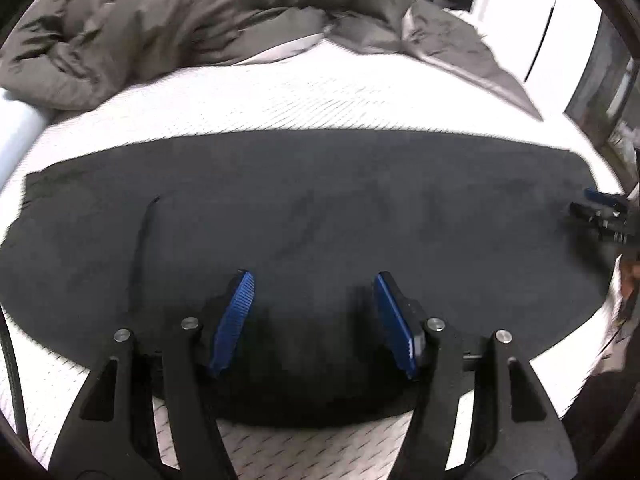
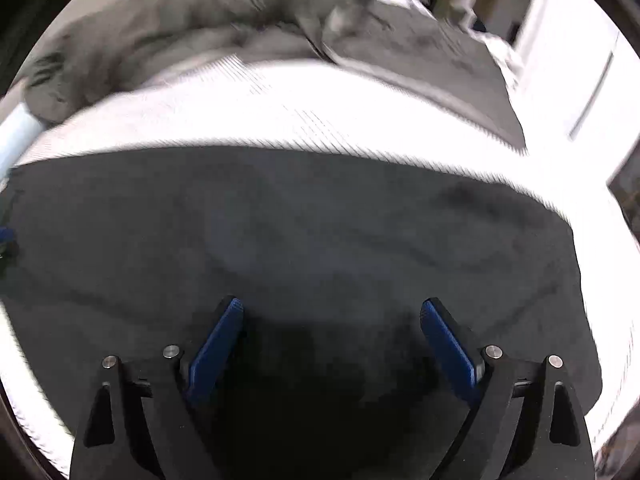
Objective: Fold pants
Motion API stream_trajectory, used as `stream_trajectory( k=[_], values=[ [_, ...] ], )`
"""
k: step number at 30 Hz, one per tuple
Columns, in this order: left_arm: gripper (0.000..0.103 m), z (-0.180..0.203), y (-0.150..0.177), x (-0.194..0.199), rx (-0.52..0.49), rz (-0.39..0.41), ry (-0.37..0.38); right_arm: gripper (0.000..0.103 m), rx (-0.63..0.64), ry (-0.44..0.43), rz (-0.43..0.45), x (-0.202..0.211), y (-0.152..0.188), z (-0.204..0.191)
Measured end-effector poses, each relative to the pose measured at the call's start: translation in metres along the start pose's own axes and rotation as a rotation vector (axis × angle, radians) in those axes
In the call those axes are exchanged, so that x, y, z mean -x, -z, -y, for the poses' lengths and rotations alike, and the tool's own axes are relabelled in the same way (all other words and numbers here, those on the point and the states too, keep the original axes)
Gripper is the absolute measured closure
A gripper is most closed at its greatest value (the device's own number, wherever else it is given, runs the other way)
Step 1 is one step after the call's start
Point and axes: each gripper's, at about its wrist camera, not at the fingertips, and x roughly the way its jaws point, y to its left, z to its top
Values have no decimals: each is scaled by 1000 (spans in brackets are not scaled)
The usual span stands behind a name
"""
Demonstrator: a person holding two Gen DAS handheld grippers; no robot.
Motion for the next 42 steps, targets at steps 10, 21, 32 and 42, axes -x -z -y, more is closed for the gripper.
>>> stream_trajectory(
  k=[10, 21, 32, 42],
  values=[
    [41, 13, -38, -55, -21, -94, -51, 11, 338, -118, -47, -36, -22, -129],
    [41, 7, -58, -28, -4, -21, -42, 9, -33, 87, -88, -32, -15, 13],
    [31, 44, -98, -112, -141, -160, -40, 16, 174, -116, -82, -55, -42, -93],
    [43, -29, -105, -73, 76, -91, -119, 17, -112, 106, -59, -39, -44, -2]
  ],
)
